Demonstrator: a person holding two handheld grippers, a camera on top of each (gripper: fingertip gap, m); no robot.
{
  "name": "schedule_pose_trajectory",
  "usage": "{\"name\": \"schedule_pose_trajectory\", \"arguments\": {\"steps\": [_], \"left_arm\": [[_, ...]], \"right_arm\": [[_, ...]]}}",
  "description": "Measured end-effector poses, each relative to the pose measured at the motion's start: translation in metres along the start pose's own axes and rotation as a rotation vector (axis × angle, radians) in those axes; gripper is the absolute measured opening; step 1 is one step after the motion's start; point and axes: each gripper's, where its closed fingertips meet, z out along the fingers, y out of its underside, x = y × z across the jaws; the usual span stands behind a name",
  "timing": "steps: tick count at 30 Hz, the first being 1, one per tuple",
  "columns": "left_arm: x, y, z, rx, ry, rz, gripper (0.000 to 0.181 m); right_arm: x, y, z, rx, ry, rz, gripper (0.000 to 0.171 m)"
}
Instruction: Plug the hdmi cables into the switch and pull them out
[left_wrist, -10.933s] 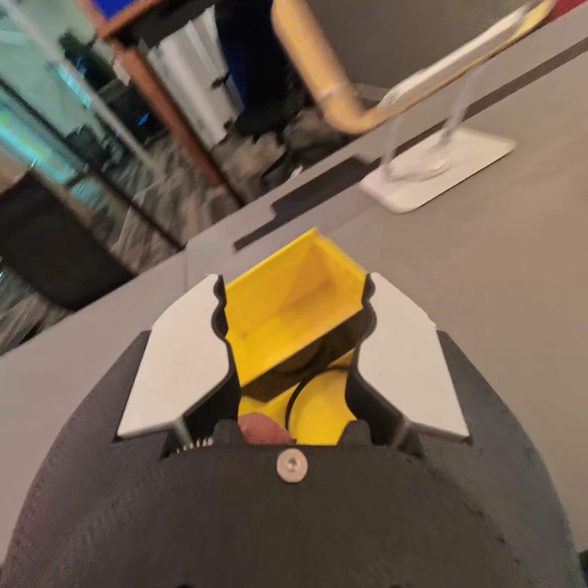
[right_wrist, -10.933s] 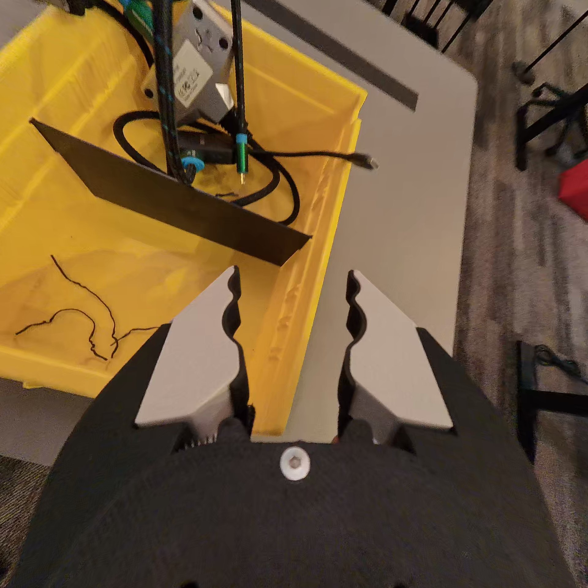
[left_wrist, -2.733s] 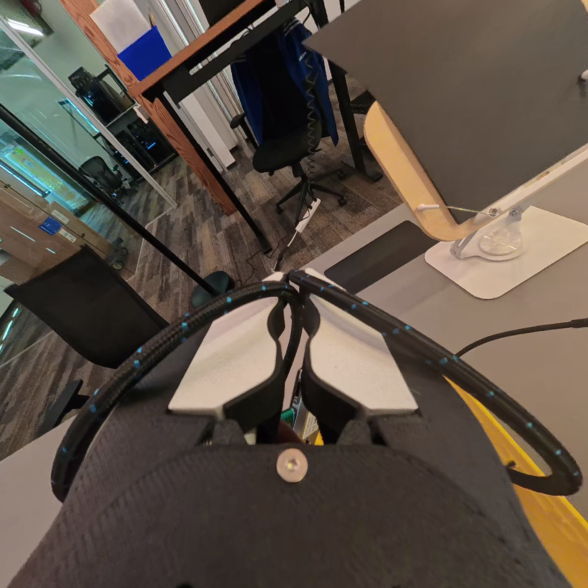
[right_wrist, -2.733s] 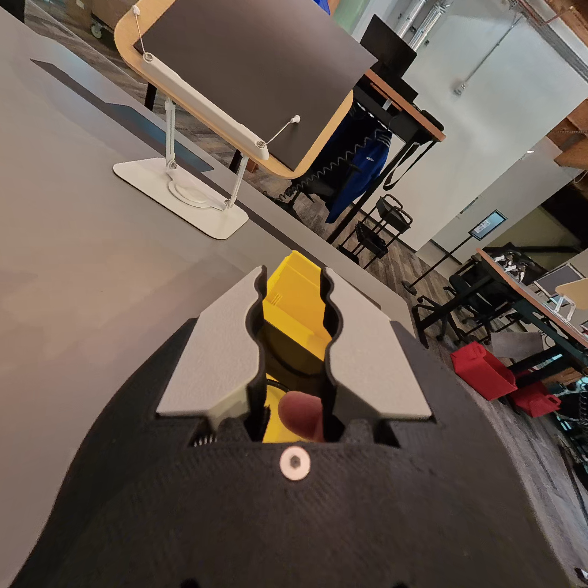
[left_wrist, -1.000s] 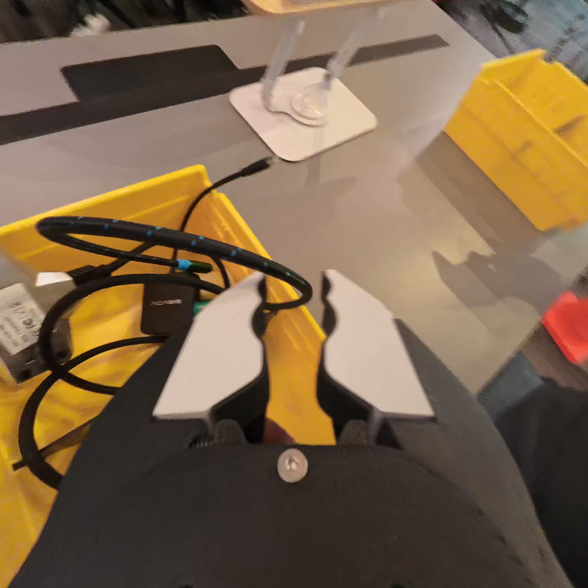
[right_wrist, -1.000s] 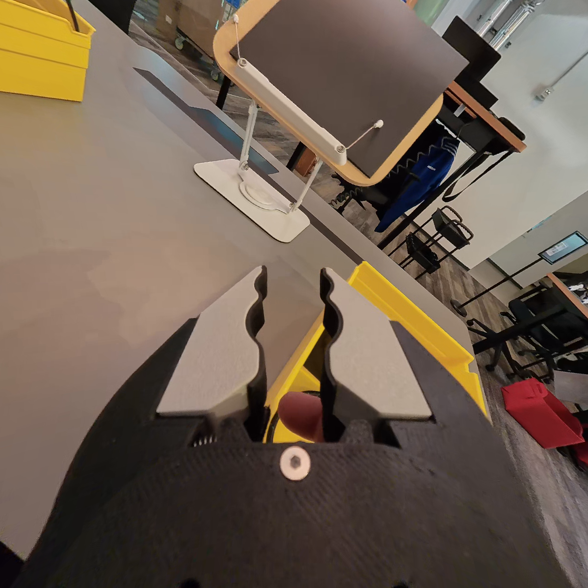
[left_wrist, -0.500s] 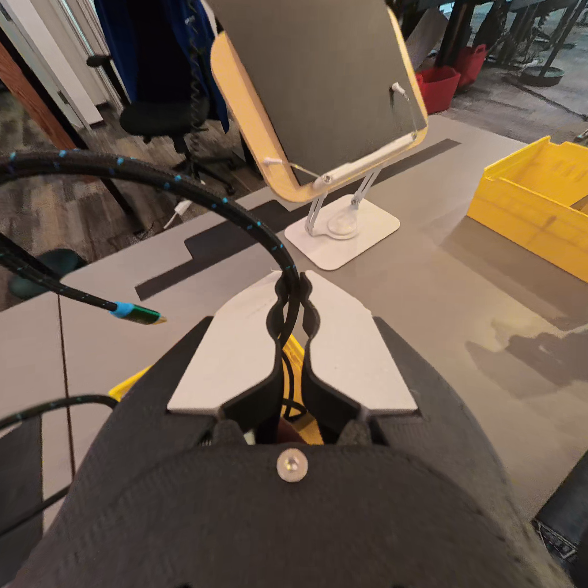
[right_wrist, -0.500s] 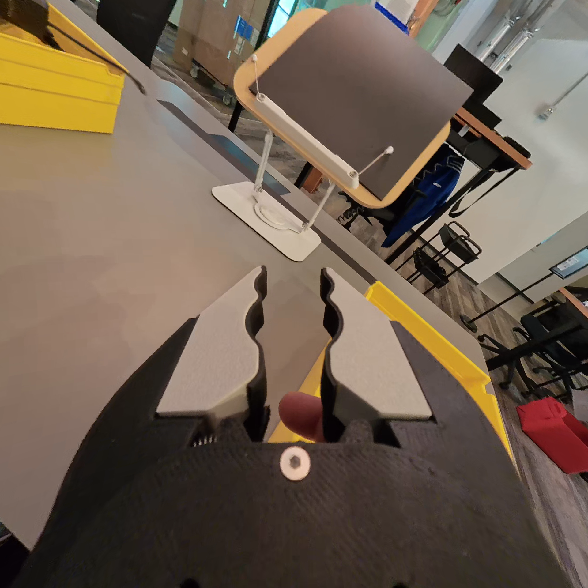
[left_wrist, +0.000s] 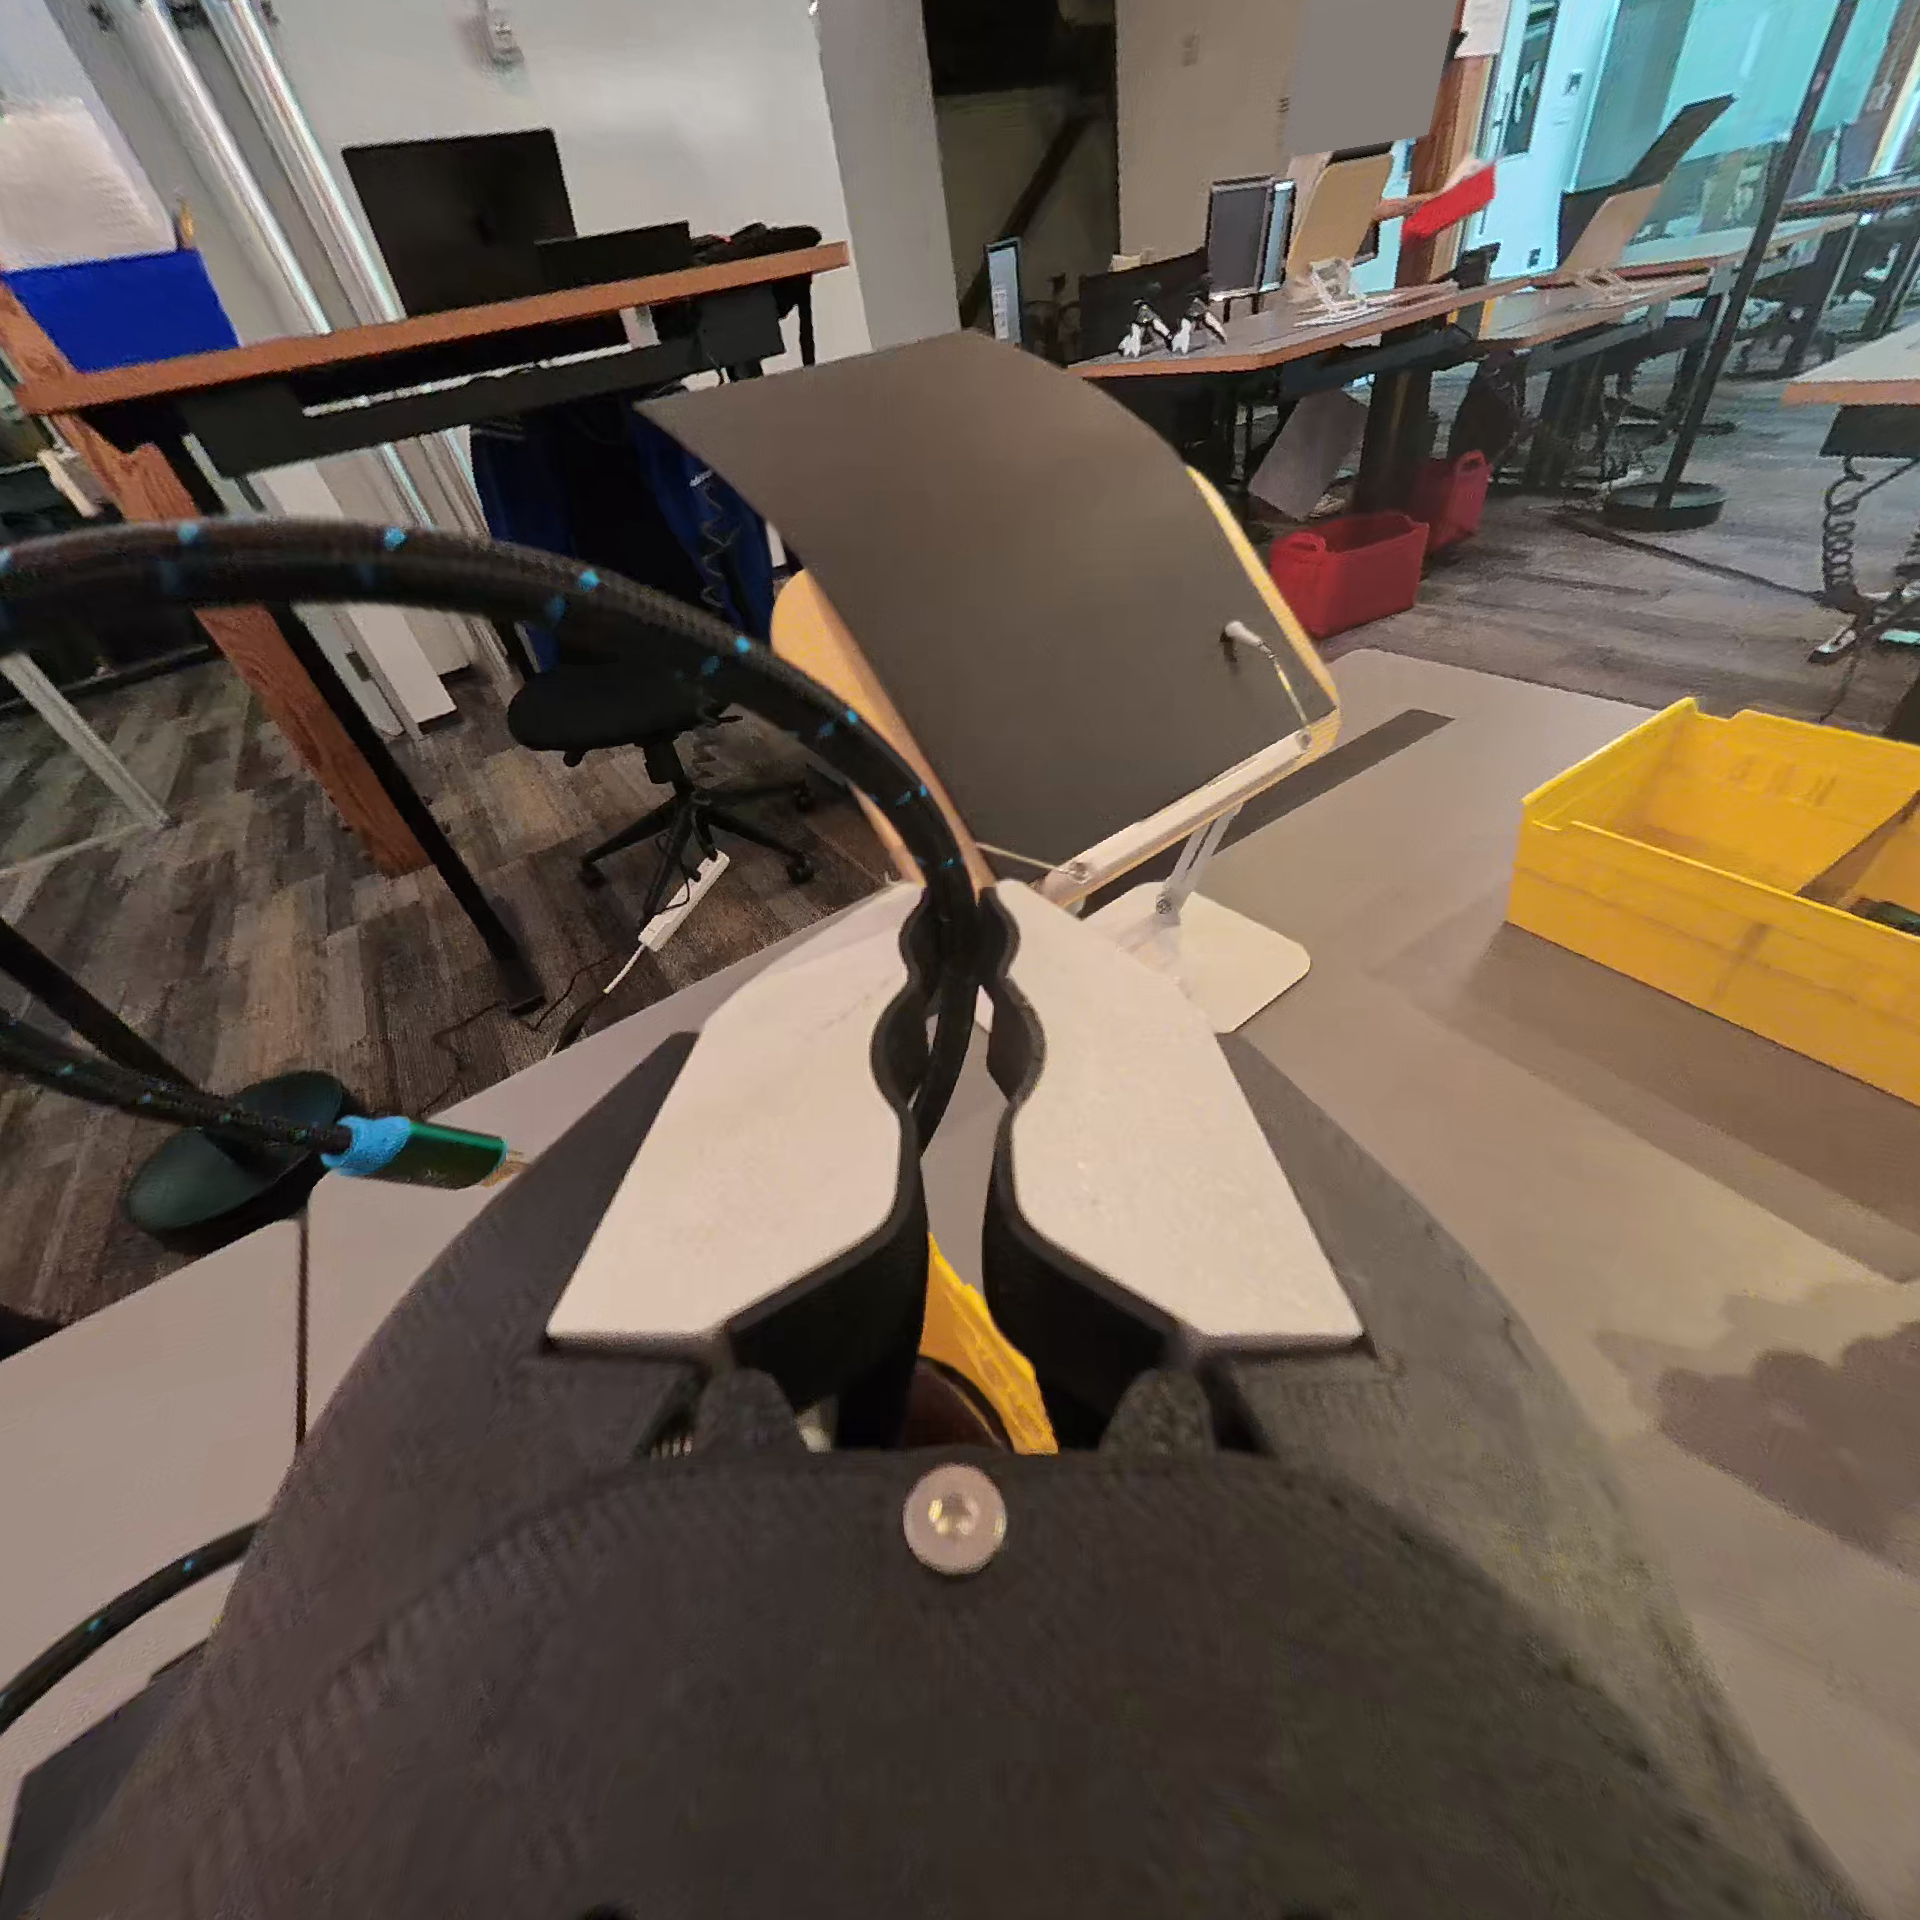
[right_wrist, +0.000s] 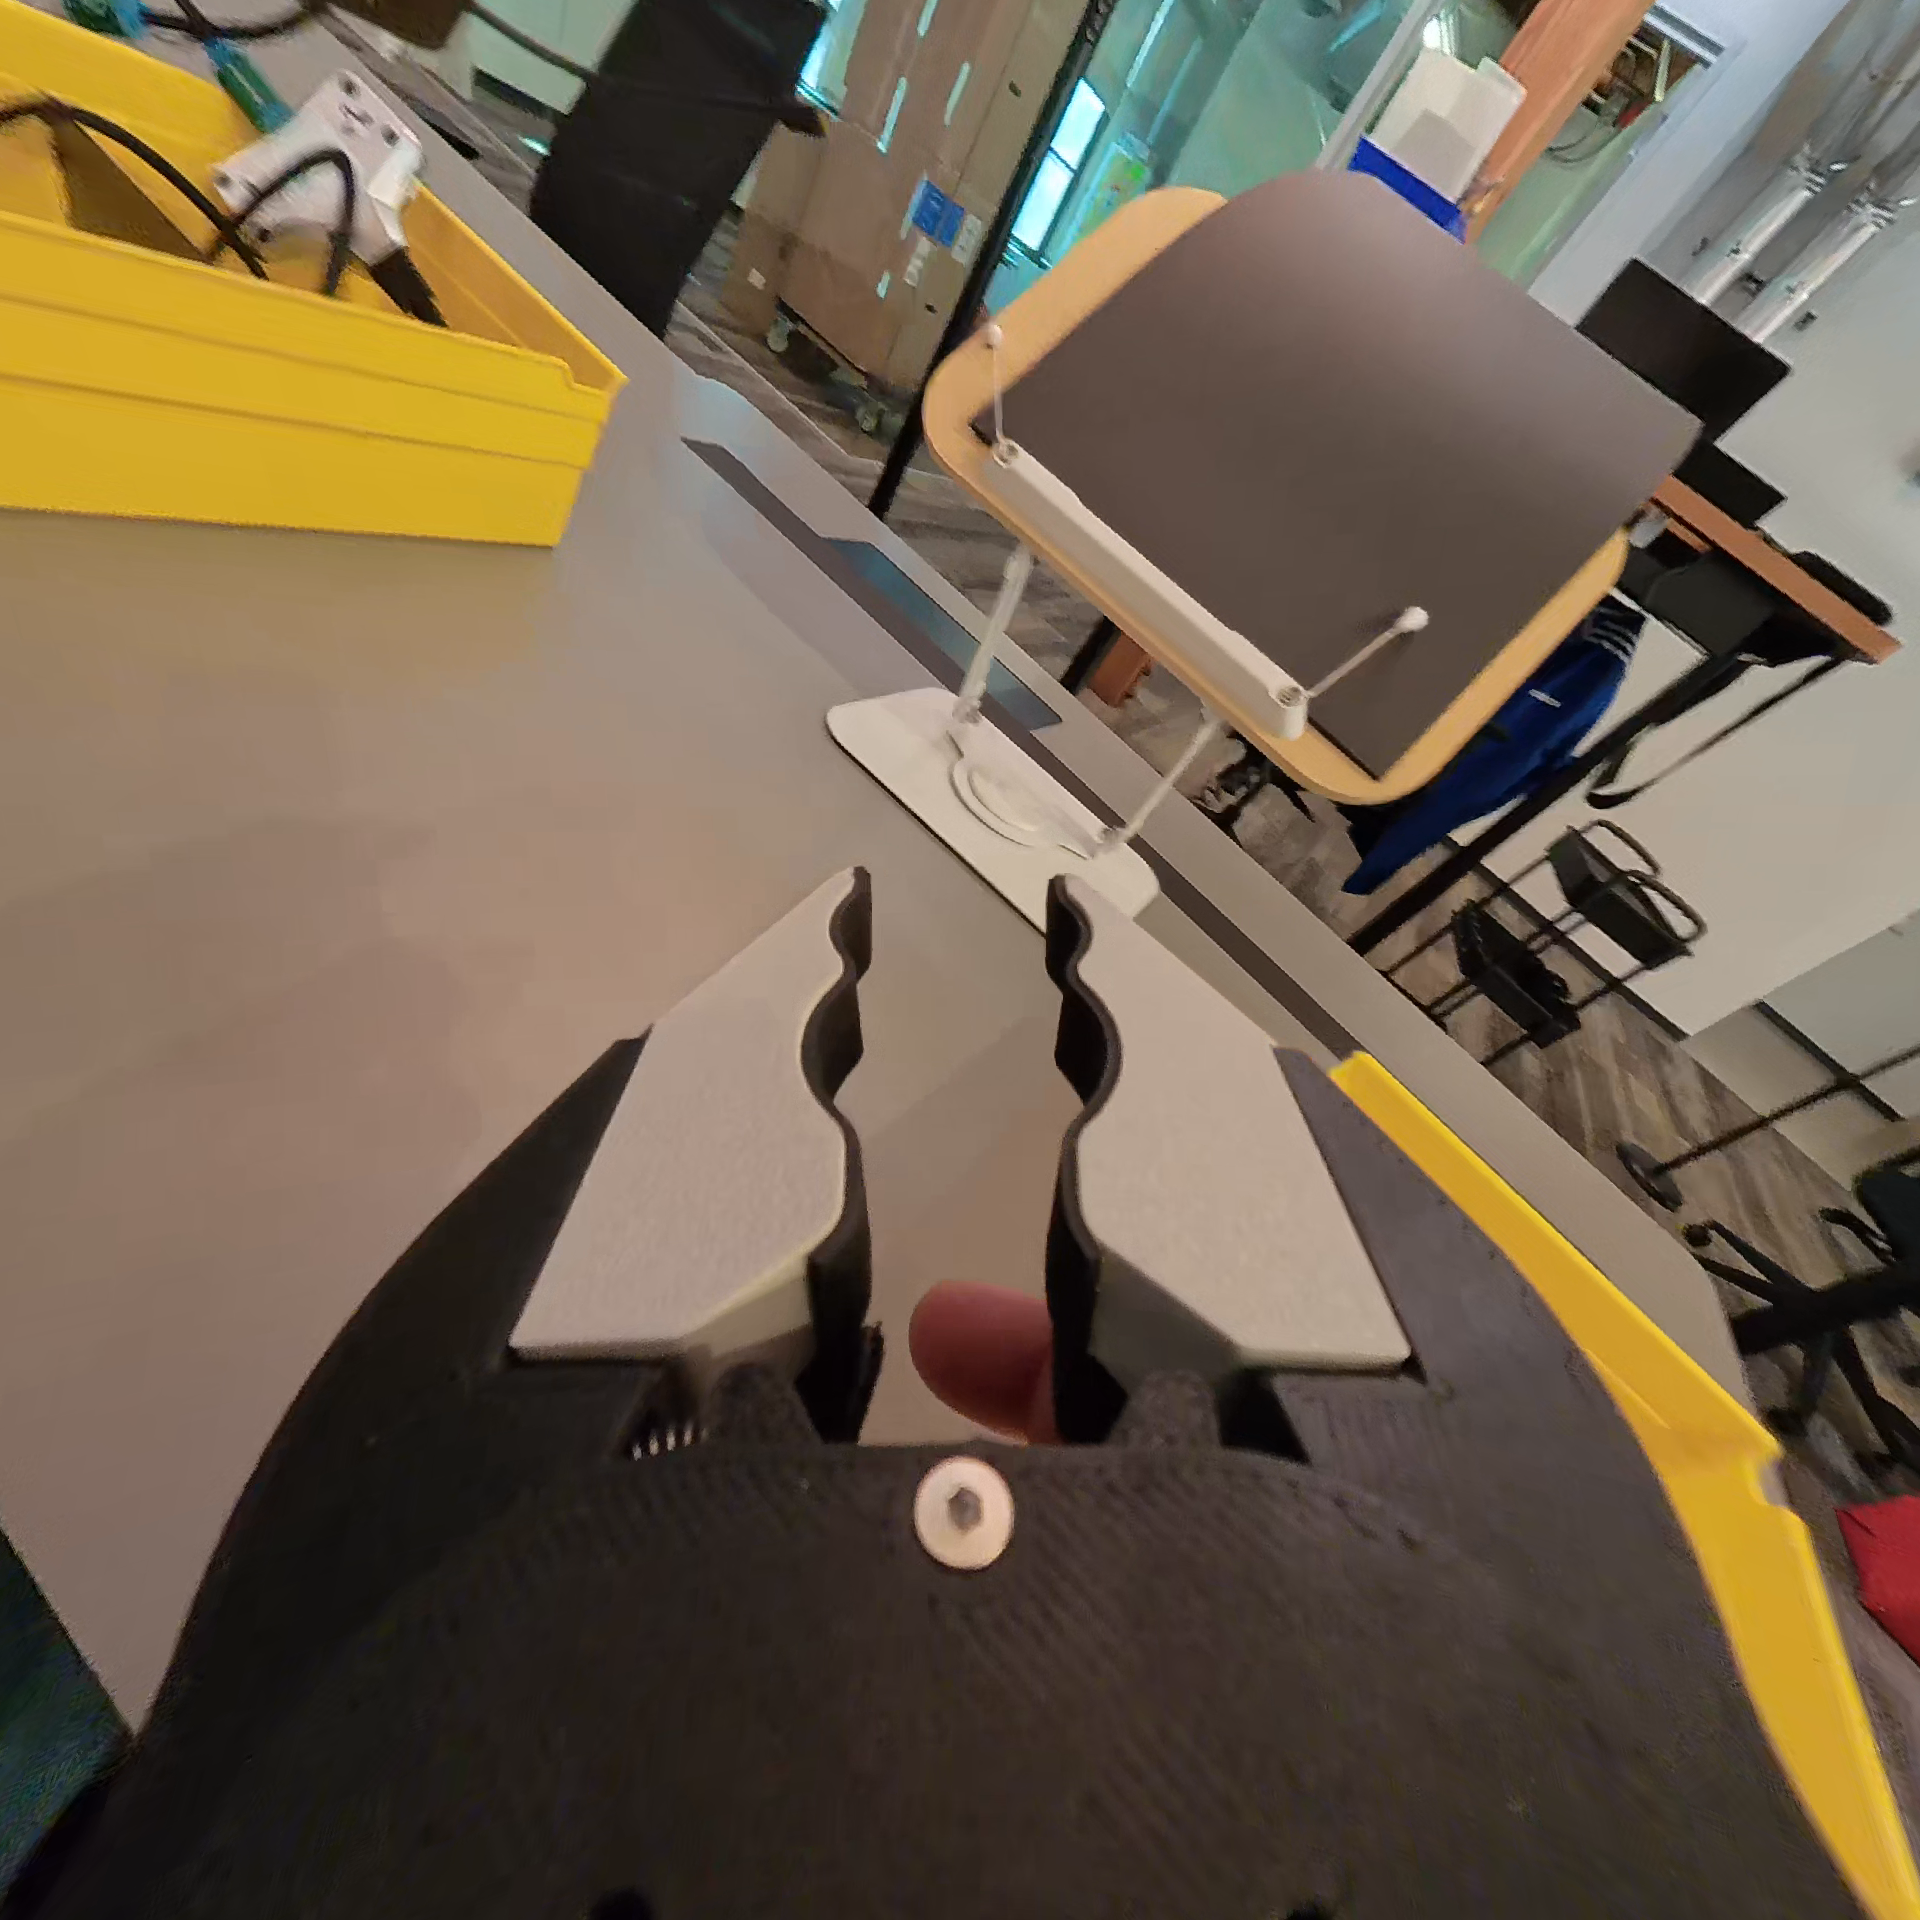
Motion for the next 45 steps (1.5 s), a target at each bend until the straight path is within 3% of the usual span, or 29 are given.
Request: {"name": "schedule_pose_trajectory", "arguments": {"steps": [7, 11, 16, 25, 27, 28, 37, 41, 45], "left_arm": [[0.064, -0.025, 0.004, 0.062, 0.108, 0.003, 0.007], [0.114, -0.027, 0.015, 0.076, 0.187, -0.001, 0.007], [0.17, -0.024, 0.032, 0.083, 0.296, -0.019, 0.006], [0.236, -0.004, 0.059, 0.046, 0.434, -0.037, 0.006], [0.245, -0.002, 0.064, 0.042, 0.447, -0.034, 0.007], [0.249, 0.0, 0.066, 0.038, 0.456, -0.032, 0.007], [0.255, 0.017, 0.085, -0.062, 0.509, -0.051, 0.011], [0.254, 0.038, 0.09, -0.159, 0.566, 0.019, 0.045], [0.241, 0.054, 0.077, -0.179, 0.573, 0.079, 0.053]], "right_arm": [[-0.05, -0.038, 0.028, 0.068, -0.22, 0.078, 0.048], [-0.08, -0.069, 0.053, 0.138, -0.351, 0.164, 0.045], [-0.105, -0.097, 0.094, 0.199, -0.452, 0.233, 0.059], [-0.122, -0.091, 0.154, 0.153, -0.565, 0.405, 0.051], [-0.123, -0.088, 0.159, 0.165, -0.596, 0.466, 0.022], [-0.124, -0.084, 0.162, 0.158, -0.602, 0.48, 0.019], [-0.129, -0.072, 0.159, 0.215, -0.702, 0.521, 0.019], [-0.123, -0.076, 0.153, 0.304, -0.778, 0.661, 0.019], [-0.111, -0.075, 0.148, 0.372, -0.82, 0.754, 0.018]]}}
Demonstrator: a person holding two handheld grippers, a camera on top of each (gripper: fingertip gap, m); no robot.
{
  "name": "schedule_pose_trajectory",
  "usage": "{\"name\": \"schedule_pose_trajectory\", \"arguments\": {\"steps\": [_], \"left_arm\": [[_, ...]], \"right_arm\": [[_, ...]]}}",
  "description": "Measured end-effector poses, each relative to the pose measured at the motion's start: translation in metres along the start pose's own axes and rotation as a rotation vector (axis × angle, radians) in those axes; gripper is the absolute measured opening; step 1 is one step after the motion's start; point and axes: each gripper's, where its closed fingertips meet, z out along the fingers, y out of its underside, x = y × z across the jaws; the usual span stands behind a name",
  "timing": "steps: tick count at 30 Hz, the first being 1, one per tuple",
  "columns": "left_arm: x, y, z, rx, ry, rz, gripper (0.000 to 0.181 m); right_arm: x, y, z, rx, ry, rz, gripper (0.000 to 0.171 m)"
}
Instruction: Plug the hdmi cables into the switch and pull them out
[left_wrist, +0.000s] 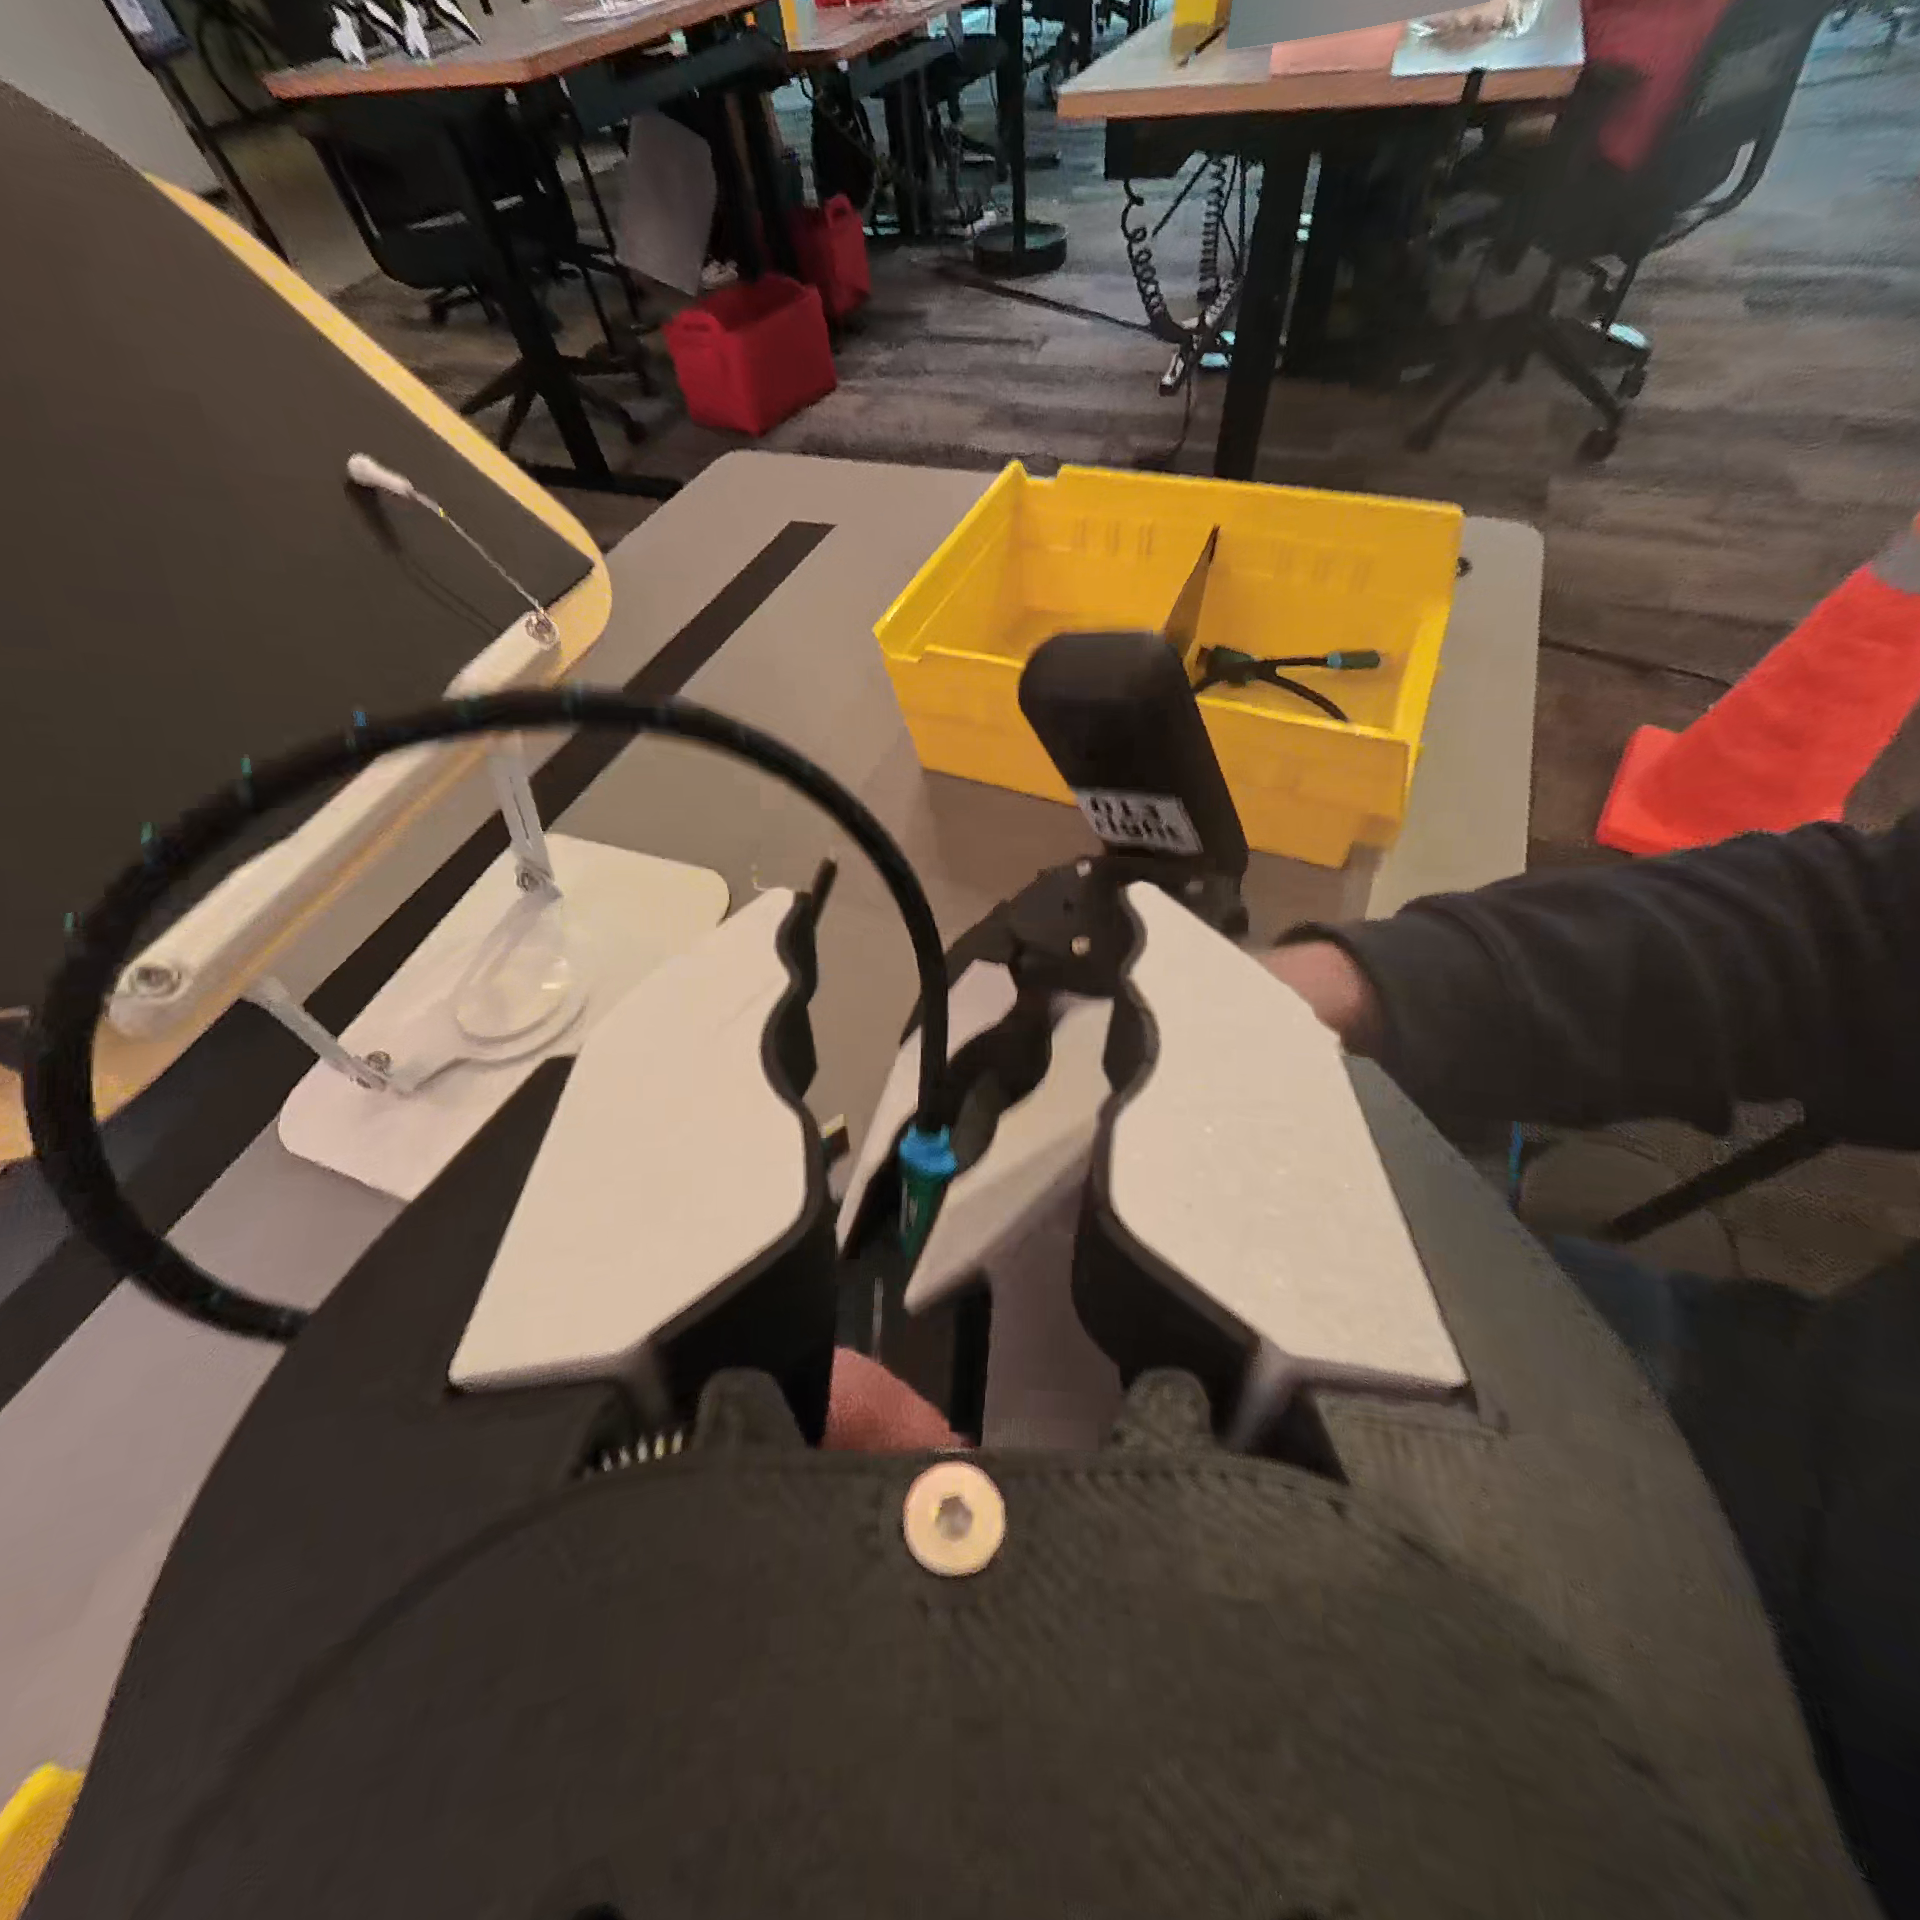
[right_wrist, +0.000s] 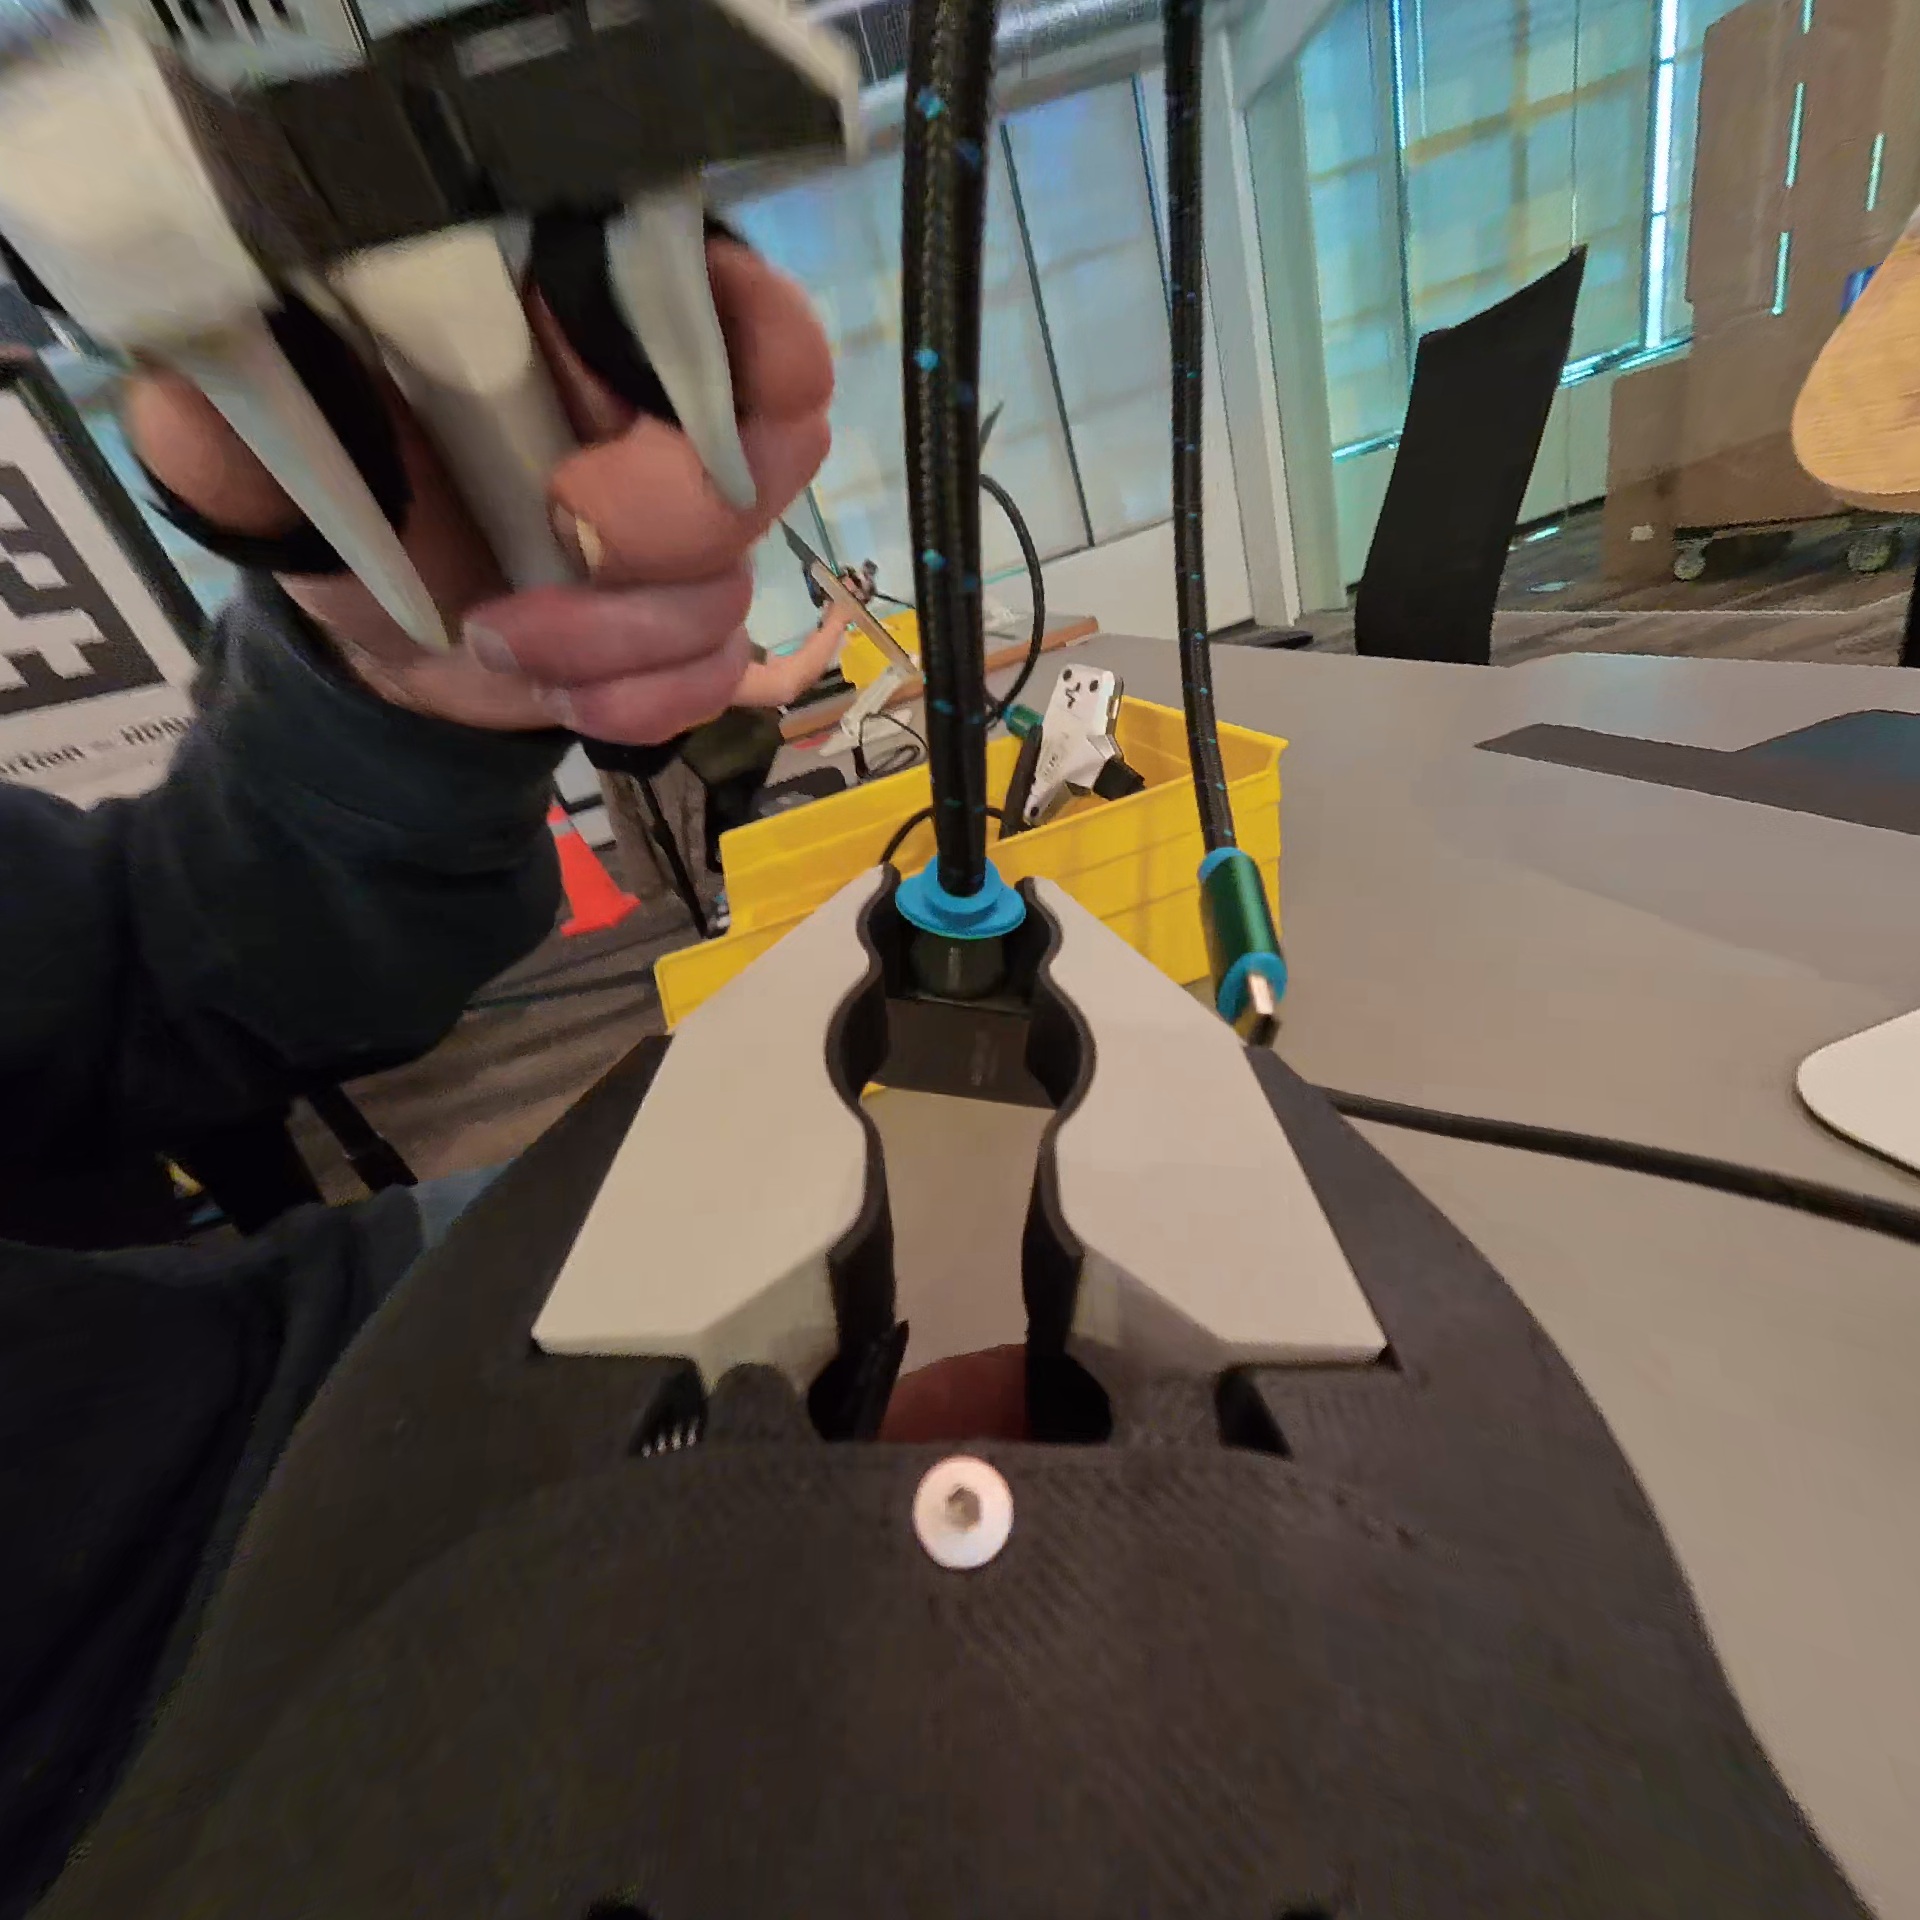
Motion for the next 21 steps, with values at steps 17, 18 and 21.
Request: {"name": "schedule_pose_trajectory", "arguments": {"steps": [17, 18, 21], "left_arm": [[-0.023, 0.122, 0.0, -0.221, -0.504, 0.652, 0.064], [-0.023, 0.12, 0.002, -0.208, -0.537, 0.683, 0.057], [-0.024, 0.119, 0.006, -0.196, -0.581, 0.762, 0.019]], "right_arm": [[-0.013, -0.025, -0.013, 0.199, -0.176, 0.147, 0.019], [-0.014, -0.023, -0.012, 0.196, -0.185, 0.155, 0.018], [-0.017, -0.021, -0.01, 0.185, -0.203, 0.167, 0.018]]}}
